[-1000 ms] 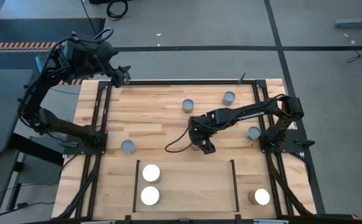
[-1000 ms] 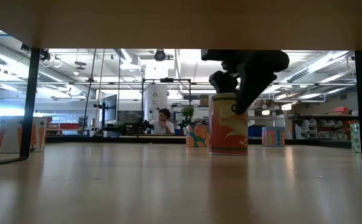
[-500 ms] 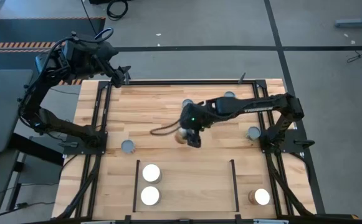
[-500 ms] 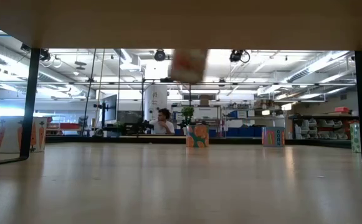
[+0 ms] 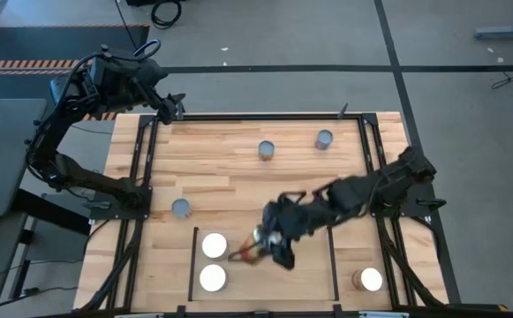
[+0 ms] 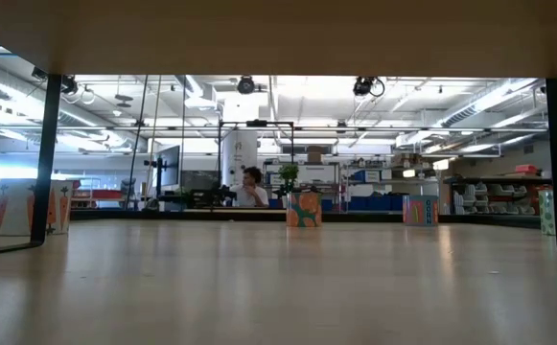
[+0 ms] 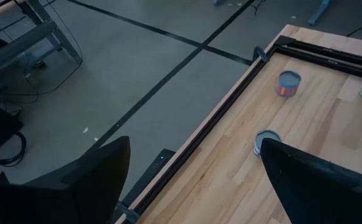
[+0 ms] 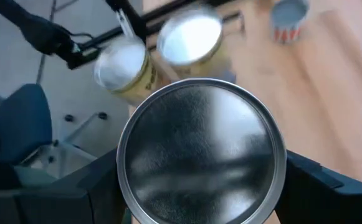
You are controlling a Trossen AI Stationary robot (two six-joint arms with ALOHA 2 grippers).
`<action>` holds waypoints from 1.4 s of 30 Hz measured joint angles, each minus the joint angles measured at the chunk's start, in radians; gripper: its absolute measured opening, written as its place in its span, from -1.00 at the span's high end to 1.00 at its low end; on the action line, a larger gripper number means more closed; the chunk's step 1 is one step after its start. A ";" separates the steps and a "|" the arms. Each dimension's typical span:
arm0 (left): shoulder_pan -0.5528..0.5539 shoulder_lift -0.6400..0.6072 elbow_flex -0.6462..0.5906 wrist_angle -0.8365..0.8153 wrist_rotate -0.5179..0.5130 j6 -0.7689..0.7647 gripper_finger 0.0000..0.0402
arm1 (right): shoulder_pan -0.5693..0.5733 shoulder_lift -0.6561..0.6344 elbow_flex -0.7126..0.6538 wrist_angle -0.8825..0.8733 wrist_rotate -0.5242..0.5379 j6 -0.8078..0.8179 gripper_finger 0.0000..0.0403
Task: Pick and place cans onto a shelf
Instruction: Put the top large canned corn on the shelf
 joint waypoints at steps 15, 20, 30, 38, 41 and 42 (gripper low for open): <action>0.000 0.000 0.000 0.000 0.000 0.000 -0.81 | 0.047 0.336 0.452 -0.456 0.179 -0.023 -0.57; 0.000 0.000 0.000 0.000 0.000 0.000 -0.81 | 0.045 0.343 0.438 -0.406 0.176 -0.057 -0.61; 0.000 0.000 0.000 0.000 0.000 0.000 -0.81 | 0.040 0.342 0.438 -0.362 0.196 -0.136 -0.75; 0.000 0.000 0.000 0.000 0.000 0.000 -0.81 | 0.040 0.342 0.426 -0.348 0.190 -0.158 -0.81; 0.000 0.000 0.000 0.000 0.000 0.000 -0.81 | 0.039 0.342 0.426 -0.336 0.195 -0.160 -0.81; 0.000 0.000 0.000 0.000 0.000 0.000 -0.81 | 0.039 0.342 0.426 -0.327 0.194 -0.162 -0.81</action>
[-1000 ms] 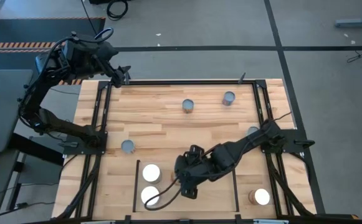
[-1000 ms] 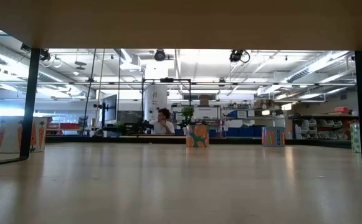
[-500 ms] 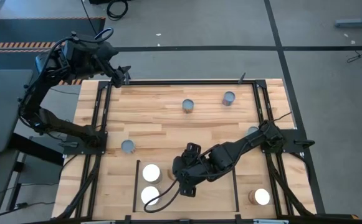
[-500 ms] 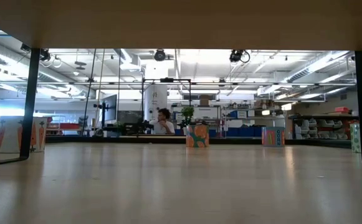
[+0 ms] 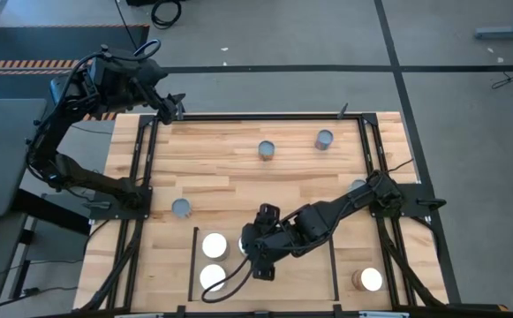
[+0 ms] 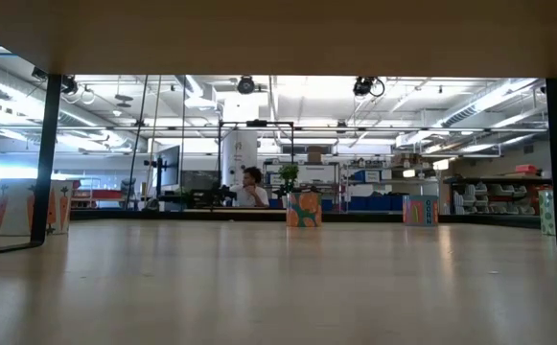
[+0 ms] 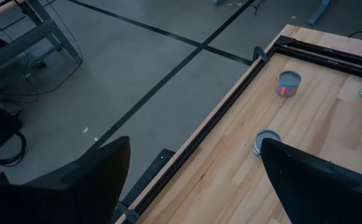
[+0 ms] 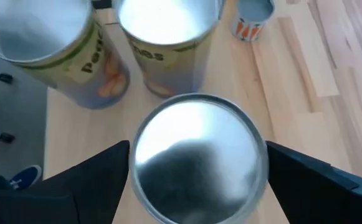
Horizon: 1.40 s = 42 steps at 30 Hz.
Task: Pick and place cans onto a shelf
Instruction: Put the top large canned corn on the shelf
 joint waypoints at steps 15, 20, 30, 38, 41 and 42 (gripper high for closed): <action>0.000 0.000 0.000 0.000 0.000 0.000 -0.81 | -0.001 -0.105 0.003 -0.071 -0.037 -0.032 -0.82; 0.000 0.000 0.000 0.000 0.000 0.000 -0.81 | 0.020 -0.088 0.003 -0.180 -0.049 -0.026 -0.82; 0.000 0.000 0.000 0.000 0.000 0.000 -0.81 | 0.025 0.000 0.001 -0.169 -0.010 0.050 -0.82; 0.000 0.000 0.000 0.000 0.000 0.000 -0.81 | 0.011 -0.002 0.001 -0.160 0.025 0.046 -0.82; 0.000 0.000 0.000 0.000 0.000 0.000 -0.81 | 0.012 -0.004 0.001 -0.161 -0.007 0.032 -0.82; 0.000 0.000 0.000 0.000 0.000 0.000 -0.81 | 0.015 -0.009 0.001 -0.163 -0.019 0.028 -0.82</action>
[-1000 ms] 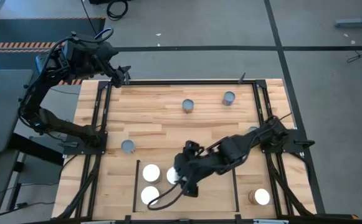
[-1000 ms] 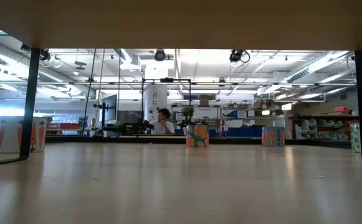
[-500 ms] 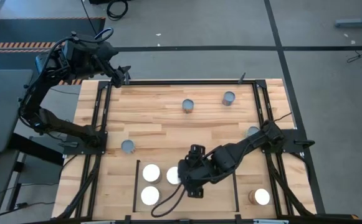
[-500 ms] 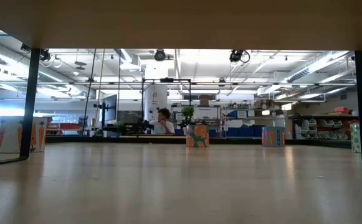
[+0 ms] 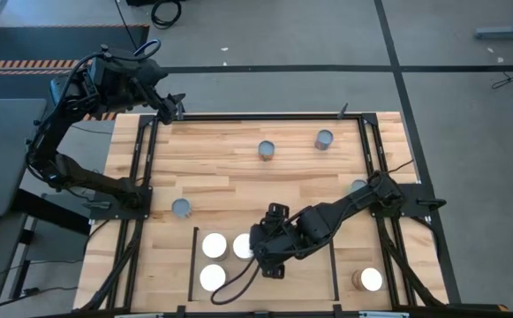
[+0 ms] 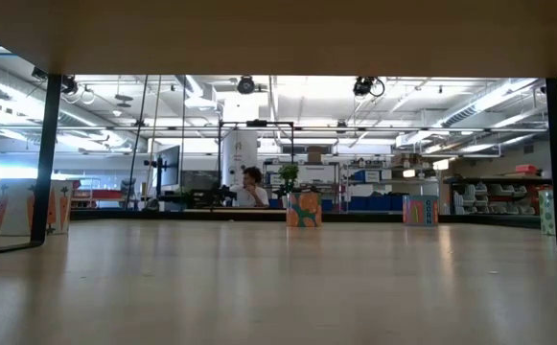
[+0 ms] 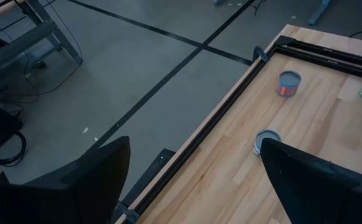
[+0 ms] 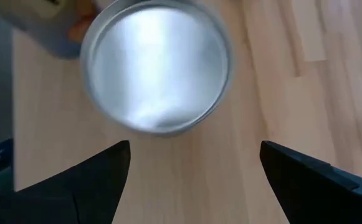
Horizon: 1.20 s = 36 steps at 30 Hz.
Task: Pick and place cans onto a shelf
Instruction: Put the top large canned corn on the shelf, then put the large canned corn on the shelf aligned with the other canned corn
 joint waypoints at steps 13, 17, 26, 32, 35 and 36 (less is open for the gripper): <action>0.000 0.000 0.000 0.000 0.000 0.000 -0.81 | 0.249 -0.170 0.002 -0.128 0.029 0.168 -0.80; 0.000 0.000 0.000 0.000 0.000 0.000 -0.81 | 0.381 -0.183 0.000 -0.238 0.033 0.407 -0.77; 0.000 0.000 0.000 0.000 0.000 0.000 -0.81 | 0.595 -0.231 -0.112 -0.230 0.089 0.759 -0.80; 0.000 0.000 0.000 0.000 0.000 0.000 -0.81 | 0.661 -0.364 -0.463 -0.207 -0.053 0.808 -0.81; 0.000 0.000 0.000 0.000 0.000 0.000 -0.81 | 0.679 -0.442 -0.629 -0.112 -0.101 0.788 -0.81; 0.000 0.000 0.000 0.000 0.000 0.000 -0.81 | 0.683 -0.462 -0.678 -0.062 -0.116 0.767 -0.81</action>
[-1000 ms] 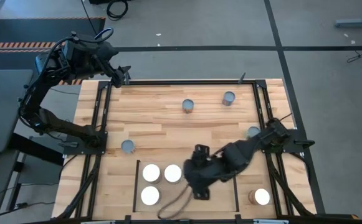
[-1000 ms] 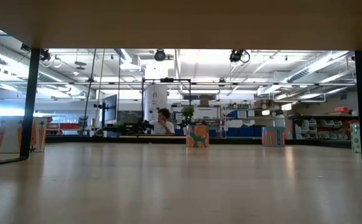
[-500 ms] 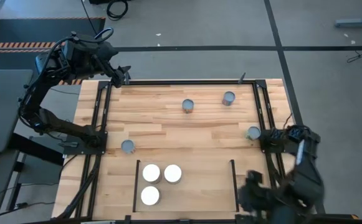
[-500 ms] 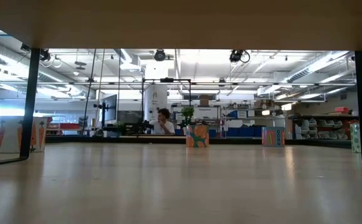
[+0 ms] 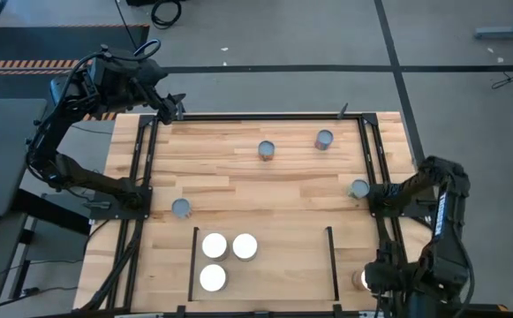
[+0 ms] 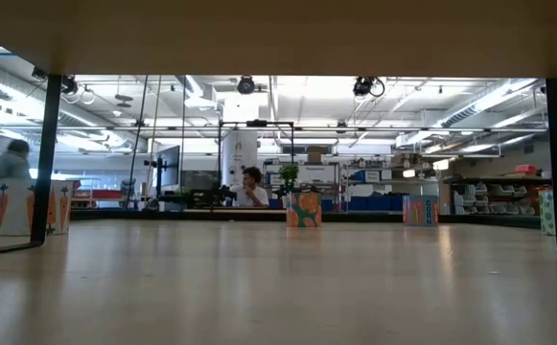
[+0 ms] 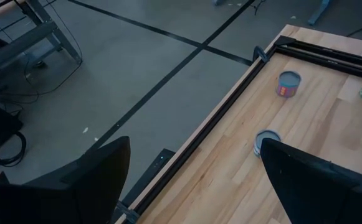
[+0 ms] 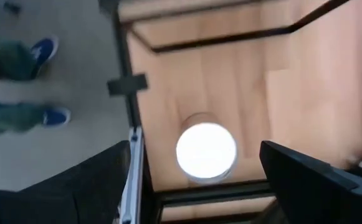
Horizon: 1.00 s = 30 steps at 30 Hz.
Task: Pick and place cans onto a shelf
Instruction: Put the large canned corn on the shelf aligned with the other canned corn
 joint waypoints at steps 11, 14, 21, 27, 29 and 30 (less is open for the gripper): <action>0.000 0.000 0.000 0.000 0.000 0.000 -0.81 | -0.021 -0.022 -0.288 0.243 -0.260 -0.334 -0.96; 0.000 0.000 0.000 0.000 0.000 0.000 -0.81 | -0.031 -0.023 -0.291 0.228 -0.229 -0.352 -0.92; 0.000 0.000 0.000 0.000 0.000 0.000 -0.81 | -0.041 0.007 -0.291 0.218 -0.173 -0.447 -0.92; 0.000 0.000 0.000 0.000 0.000 0.000 -0.81 | -0.052 0.019 -0.315 0.255 -0.204 -0.449 -0.92; 0.000 0.000 0.000 0.000 0.000 0.000 -0.81 | -0.051 0.019 -0.338 0.285 -0.229 -0.443 -0.92; 0.000 0.000 0.000 0.000 0.000 0.000 -0.81 | -0.050 0.018 -0.352 0.297 -0.232 -0.441 -0.92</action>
